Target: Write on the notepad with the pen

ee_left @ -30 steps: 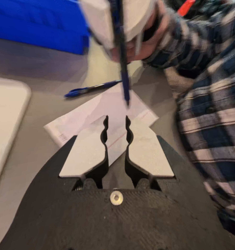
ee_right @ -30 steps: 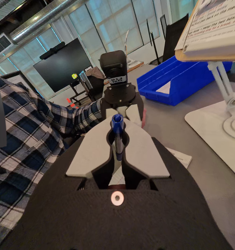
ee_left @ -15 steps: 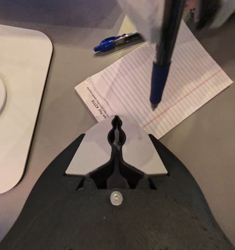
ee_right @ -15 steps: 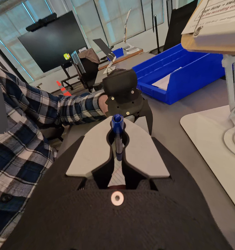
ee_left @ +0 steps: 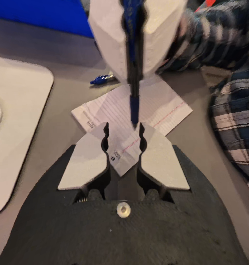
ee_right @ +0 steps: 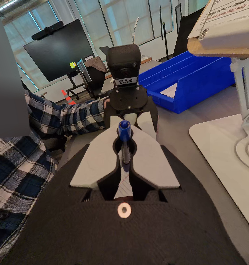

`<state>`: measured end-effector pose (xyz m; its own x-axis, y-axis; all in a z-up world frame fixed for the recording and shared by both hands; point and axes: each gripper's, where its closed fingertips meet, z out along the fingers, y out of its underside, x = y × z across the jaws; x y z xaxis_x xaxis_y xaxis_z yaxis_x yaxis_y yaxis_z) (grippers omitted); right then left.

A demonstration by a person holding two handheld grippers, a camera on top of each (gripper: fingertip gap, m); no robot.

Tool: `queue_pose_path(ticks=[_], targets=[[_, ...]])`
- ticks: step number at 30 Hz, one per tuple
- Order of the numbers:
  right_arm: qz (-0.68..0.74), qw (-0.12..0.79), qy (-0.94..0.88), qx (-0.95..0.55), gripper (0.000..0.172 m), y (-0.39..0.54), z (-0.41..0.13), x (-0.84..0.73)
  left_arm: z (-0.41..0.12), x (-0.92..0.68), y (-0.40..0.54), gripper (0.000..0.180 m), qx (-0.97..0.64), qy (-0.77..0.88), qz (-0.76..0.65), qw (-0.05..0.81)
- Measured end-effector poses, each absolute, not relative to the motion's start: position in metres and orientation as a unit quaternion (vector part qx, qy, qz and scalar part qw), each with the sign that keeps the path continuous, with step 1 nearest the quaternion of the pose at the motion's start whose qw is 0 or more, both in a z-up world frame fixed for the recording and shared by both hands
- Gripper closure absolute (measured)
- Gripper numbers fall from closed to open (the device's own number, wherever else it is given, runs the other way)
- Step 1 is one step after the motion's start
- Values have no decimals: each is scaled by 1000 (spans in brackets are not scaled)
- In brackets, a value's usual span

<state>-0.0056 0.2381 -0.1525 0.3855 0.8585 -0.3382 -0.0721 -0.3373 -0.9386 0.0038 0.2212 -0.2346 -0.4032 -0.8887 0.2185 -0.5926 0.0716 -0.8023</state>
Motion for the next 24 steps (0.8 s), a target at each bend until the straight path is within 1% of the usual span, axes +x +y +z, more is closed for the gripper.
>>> queue_pose_path(ticks=[2, 4, 5, 6, 7, 8, 10, 13, 14, 18, 21, 24], targets=[[477, 497, -291, -664, 165, 237, -149, -5, -228, 5, 215, 134, -509, 713, -453, 165], [478, 498, -293, -661, 165, 236, -147, -7, -229, 9, 207, 134, -499, 721, -452, 164], [480, 498, -295, -660, 165, 235, -146, -9, -230, 13, 203, 140, -493, 725, -450, 172], [481, 498, -296, -658, 165, 234, -145, -10, -230, 17, 198, 152, -484, 729, -451, 179], [481, 499, -298, -657, 164, 233, -144, -12, -230, 19, 192, 170, -476, 732, -455, 176], [476, 501, -299, -657, 165, 234, -144, -11, -230, 22, 191, 171, -483, 727, -456, 175], [476, 508, -297, -654, 164, 234, -141, -8, -227, 23, 189, 173, -488, 714, -475, 164], [493, 494, -293, -654, 164, 232, -142, -8, -227, 22, 193, 173, -491, 721, -460, 165], [500, 491, -294, -649, 161, 231, -141, -8, -224, 24, 193, 173, -491, 714, -468, 175], [501, 486, -302, -649, 156, 229, -141, -9, -222, 24, 193, 173, -494, 703, -484, 165], [487, 492, -308, -653, 166, 229, -144, -9, -221, 23, 189, 173, -487, 706, -490, 158], [481, 481, -315, -662, 166, 229, -147, -11, -222, 22, 184, 172, -480, 714, -487, 151]])
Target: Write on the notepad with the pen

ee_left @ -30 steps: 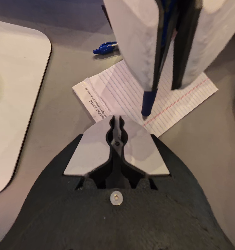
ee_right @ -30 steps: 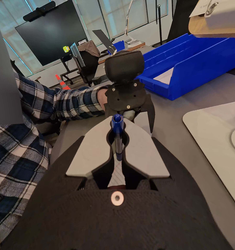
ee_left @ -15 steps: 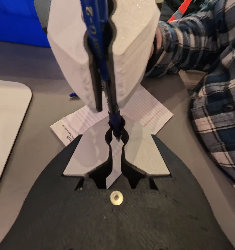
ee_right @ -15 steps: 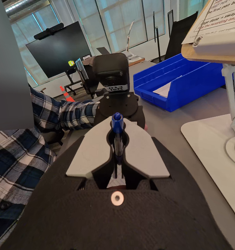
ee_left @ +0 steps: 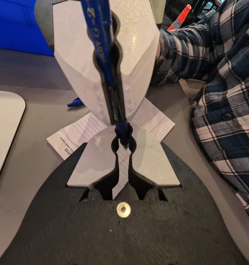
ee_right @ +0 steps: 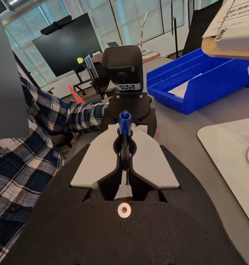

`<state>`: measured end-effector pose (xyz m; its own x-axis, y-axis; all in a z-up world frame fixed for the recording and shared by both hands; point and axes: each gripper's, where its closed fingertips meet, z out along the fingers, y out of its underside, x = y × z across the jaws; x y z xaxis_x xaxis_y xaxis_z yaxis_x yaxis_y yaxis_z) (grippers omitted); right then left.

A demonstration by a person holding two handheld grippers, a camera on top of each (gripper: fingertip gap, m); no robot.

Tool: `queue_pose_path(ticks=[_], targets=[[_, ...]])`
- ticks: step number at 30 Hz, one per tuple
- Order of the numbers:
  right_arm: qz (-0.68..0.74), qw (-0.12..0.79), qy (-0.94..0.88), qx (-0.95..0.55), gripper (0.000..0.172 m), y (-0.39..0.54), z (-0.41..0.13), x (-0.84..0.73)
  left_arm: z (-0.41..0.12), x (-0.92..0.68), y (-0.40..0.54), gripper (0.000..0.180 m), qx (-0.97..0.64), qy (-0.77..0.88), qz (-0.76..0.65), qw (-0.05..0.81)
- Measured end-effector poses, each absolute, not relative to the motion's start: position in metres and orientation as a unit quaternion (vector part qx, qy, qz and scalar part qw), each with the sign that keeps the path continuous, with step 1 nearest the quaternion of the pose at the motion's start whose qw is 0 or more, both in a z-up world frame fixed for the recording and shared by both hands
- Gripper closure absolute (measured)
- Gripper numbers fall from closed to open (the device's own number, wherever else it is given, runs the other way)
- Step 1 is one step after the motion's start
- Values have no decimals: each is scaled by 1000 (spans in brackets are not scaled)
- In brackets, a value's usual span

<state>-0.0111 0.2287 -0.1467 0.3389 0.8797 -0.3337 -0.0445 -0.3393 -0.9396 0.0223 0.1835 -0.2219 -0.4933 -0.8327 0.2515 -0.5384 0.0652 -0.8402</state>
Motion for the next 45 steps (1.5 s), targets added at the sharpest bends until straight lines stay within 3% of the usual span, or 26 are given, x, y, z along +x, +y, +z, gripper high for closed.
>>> queue_pose_path(ticks=[4, 14, 45], targets=[[477, 500, -299, -659, 166, 233, -143, -3, -216, 6, 197, 148, -481, 715, -489, 139], [442, 506, -326, -665, 166, 238, -156, -16, -274, -3, 252, 180, -558, 749, -307, 183], [392, 468, -368, -701, 166, 237, -188, -26, -274, 0, 246, 180, -540, 752, -325, 195]])
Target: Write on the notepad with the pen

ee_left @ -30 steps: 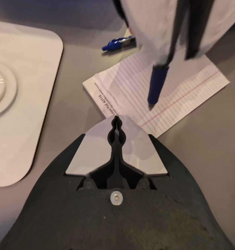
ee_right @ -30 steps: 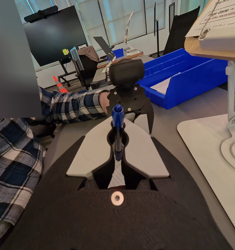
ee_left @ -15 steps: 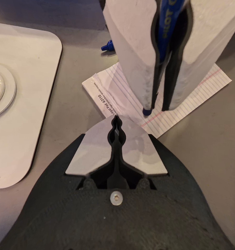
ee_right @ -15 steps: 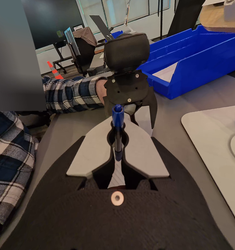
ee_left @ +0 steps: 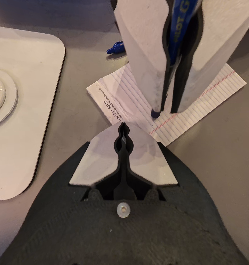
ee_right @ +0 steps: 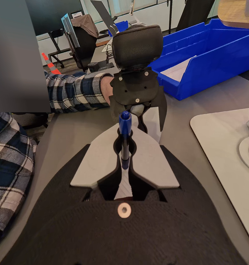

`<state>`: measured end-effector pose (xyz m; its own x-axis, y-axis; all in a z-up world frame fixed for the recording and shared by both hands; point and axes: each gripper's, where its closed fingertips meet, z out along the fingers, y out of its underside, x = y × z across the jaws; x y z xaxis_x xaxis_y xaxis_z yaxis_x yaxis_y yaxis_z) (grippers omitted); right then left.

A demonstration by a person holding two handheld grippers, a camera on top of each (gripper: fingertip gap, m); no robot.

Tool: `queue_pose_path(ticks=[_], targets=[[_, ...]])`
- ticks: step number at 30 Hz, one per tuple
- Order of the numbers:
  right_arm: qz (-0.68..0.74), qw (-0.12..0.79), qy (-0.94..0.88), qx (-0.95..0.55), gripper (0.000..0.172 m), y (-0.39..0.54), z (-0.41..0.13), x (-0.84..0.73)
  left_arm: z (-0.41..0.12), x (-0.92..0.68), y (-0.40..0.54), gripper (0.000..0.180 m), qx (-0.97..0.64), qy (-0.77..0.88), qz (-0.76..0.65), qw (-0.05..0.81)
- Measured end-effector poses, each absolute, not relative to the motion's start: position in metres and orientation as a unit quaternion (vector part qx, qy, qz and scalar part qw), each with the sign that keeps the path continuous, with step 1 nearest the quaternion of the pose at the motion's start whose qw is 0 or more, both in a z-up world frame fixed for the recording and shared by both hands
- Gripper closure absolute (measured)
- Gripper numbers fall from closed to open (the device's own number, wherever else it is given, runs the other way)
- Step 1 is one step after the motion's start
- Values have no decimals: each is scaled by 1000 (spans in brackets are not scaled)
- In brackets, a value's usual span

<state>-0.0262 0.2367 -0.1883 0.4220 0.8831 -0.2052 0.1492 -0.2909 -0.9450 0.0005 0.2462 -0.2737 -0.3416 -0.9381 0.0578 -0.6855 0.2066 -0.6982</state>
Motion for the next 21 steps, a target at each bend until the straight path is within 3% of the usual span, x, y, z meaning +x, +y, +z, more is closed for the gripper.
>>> queue_pose_path(ticks=[21], targets=[[400, 479, -337, -705, 166, 248, -188, -13, -273, 0, 246, 180, -538, 753, -325, 195]])
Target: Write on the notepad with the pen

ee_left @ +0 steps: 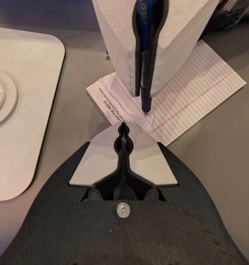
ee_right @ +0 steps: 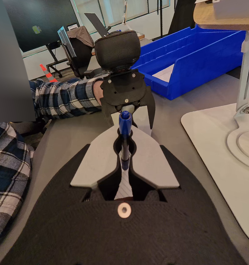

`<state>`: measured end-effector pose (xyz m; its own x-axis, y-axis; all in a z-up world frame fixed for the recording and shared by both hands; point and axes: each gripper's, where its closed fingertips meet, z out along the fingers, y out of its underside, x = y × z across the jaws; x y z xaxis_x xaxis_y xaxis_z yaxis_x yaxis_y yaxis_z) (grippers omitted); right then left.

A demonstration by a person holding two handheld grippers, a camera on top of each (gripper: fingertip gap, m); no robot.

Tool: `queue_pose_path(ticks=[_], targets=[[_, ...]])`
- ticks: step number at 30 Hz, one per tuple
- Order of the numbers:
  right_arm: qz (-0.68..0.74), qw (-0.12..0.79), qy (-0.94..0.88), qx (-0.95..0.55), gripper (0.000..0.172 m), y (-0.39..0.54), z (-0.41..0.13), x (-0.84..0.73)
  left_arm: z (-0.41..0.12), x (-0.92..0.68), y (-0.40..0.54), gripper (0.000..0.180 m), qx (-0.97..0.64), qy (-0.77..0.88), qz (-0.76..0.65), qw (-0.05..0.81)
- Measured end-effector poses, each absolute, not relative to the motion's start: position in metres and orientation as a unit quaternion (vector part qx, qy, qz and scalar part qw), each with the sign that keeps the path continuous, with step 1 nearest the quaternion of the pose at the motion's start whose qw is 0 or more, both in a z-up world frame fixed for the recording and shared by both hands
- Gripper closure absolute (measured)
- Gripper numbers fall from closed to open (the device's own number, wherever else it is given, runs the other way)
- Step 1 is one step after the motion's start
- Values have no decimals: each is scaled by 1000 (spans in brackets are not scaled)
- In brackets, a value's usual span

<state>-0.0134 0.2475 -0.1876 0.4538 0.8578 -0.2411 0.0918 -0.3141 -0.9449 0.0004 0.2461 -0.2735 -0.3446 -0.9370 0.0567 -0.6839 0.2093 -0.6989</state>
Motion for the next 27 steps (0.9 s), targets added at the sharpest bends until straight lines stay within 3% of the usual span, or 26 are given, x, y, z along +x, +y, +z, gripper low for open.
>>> queue_pose_path(ticks=[27], targets=[[403, 485, -325, -705, 166, 243, -185, -4, -273, 1, 246, 180, -536, 755, -324, 195]])
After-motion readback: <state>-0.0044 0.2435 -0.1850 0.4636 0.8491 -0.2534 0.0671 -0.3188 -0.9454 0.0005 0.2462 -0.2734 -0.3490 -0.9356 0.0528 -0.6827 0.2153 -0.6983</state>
